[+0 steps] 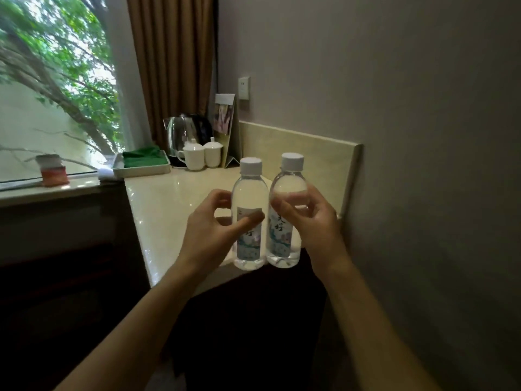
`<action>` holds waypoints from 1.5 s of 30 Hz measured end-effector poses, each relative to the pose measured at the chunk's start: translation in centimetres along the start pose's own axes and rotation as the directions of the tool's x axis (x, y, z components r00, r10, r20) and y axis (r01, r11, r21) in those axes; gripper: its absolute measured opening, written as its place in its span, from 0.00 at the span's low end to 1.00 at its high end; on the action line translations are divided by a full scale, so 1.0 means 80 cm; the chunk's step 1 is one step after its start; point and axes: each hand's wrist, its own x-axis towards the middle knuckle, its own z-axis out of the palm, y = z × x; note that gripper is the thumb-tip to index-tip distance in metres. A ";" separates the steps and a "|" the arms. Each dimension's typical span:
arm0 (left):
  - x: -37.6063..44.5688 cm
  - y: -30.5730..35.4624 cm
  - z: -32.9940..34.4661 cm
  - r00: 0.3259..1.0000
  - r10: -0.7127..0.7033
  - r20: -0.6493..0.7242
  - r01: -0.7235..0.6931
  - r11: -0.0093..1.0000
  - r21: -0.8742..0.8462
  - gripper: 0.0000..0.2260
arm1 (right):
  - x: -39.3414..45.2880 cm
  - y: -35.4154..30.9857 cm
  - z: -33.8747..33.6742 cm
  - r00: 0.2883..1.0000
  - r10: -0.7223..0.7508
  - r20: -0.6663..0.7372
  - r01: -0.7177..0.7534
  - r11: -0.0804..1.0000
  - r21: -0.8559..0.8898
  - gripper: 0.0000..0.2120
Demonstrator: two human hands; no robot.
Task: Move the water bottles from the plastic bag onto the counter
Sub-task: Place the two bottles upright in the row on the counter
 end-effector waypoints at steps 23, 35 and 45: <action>0.188 -0.195 -0.139 0.959 0.093 0.268 -0.096 0.995 -0.002 0.38 | 0.132 0.116 0.237 0.968 -0.014 -0.250 -0.037 0.979 -0.200 0.19; 0.320 -0.263 -0.146 0.946 0.021 0.323 -0.057 0.993 0.100 0.38 | 0.259 0.180 0.268 0.963 -0.007 -0.269 -0.074 0.954 -0.290 0.20; 0.413 -0.322 -0.126 0.948 -0.018 0.317 -0.019 0.993 0.114 0.25 | 0.337 0.212 0.282 0.936 0.069 -0.345 -0.215 0.889 -0.404 0.29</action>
